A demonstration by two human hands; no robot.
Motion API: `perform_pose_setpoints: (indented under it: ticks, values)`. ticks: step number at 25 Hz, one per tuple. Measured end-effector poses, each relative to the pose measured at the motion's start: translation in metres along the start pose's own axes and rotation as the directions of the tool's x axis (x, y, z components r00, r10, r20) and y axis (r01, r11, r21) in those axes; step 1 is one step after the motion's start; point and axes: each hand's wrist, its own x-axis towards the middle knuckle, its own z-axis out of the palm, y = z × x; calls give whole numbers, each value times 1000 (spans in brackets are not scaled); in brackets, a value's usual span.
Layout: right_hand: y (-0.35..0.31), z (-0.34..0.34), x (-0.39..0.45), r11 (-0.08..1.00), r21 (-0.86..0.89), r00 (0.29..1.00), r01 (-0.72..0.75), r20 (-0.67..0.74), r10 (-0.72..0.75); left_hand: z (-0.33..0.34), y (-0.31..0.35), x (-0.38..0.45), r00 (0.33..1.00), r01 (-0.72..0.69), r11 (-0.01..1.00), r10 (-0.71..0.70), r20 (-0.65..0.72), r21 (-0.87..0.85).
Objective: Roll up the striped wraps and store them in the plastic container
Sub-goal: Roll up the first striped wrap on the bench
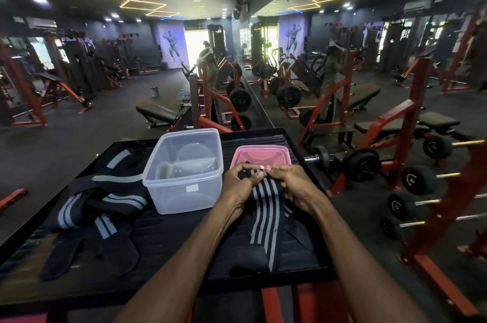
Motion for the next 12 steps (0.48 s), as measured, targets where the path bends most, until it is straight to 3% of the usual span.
perform_pose_setpoints:
  ticks: [6, 9, 12]
  values:
    - [0, 0, -3, 978, -71, 978, 198, -51, -202, -7, -3, -7, 974, 219, 950, -200, 103, -222]
    - [-2, 3, -7, 988, 4, 987, 158, 30, -158, -11, -4, -9, 996, 94, 992, -94, 4, -89]
    - [-1, 4, -9, 999, -32, 996, 42, 80, -40, -15, -2, -11, 998, -38, 999, 39, -45, 14]
